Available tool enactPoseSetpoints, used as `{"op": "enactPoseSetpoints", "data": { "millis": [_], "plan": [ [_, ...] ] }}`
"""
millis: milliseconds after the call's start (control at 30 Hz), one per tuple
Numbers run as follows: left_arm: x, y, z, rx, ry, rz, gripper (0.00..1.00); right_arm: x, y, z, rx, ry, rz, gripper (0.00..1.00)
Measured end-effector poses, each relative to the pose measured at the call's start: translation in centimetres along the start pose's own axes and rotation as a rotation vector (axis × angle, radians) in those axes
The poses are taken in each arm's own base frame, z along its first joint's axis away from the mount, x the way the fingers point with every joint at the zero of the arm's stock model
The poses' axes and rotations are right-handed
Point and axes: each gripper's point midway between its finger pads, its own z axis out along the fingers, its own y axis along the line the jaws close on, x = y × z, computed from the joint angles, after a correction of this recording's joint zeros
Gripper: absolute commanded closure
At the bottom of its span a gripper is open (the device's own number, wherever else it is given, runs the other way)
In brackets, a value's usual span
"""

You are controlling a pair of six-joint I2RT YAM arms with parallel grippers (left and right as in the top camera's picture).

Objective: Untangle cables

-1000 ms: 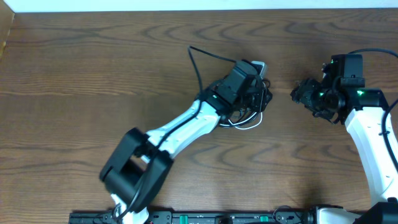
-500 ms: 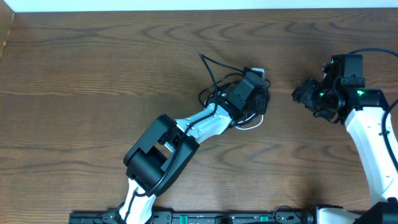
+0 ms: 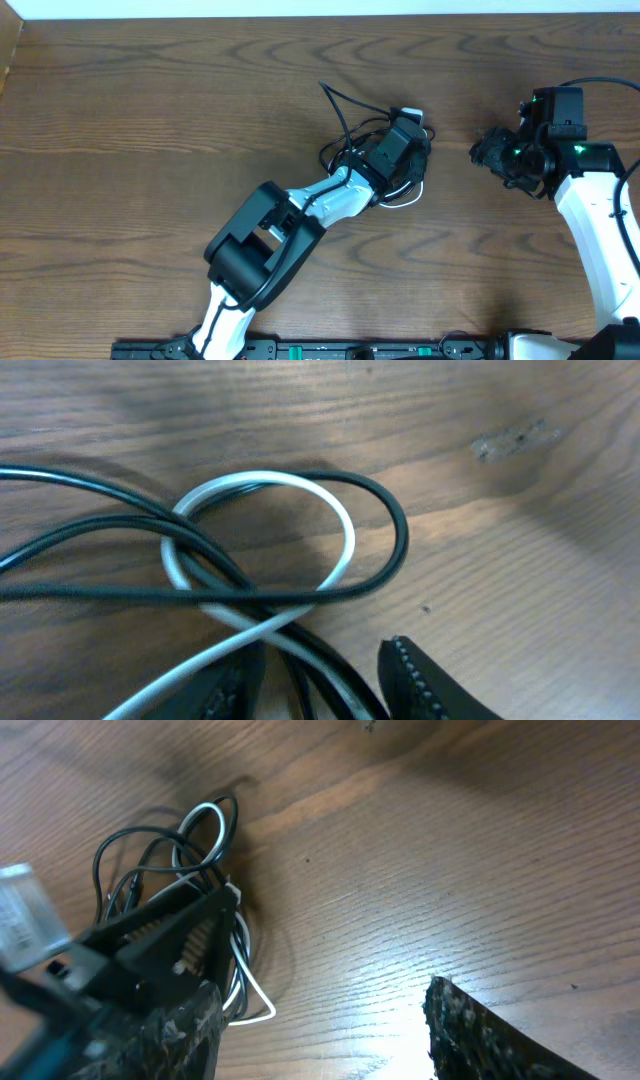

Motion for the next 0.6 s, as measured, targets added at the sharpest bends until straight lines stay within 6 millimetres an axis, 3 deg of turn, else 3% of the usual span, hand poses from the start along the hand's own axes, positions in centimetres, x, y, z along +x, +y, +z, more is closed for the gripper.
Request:
{"op": "enactPoseSetpoints", "data": {
  "millis": [133, 167, 433, 533, 600],
  "plan": [
    [0.5, 0.3, 1.3, 0.004, -0.015, 0.009, 0.81, 0.0, 0.0, 0.0, 0.000, 0.000, -0.001, 0.39],
    [0.4, 0.3, 1.4, 0.005, -0.022, 0.010, 0.92, 0.0, 0.0, 0.0, 0.000, 0.000, -0.003, 0.39],
    [0.3, 0.5, 1.1, -0.005, -0.017, 0.020, 0.93, 0.0, 0.0, 0.0, 0.001, 0.001, -0.007, 0.37],
    [-0.2, 0.4, -0.6, -0.021, 0.006, 0.018, 0.93, 0.0, 0.1, 0.0, -0.004, 0.002, -0.022, 0.37],
    [-1.5, -0.1, -2.9, -0.012, 0.008, 0.013, 0.93, 0.0, 0.3, 0.0, -0.019, 0.004, -0.044, 0.38]
  ]
}}
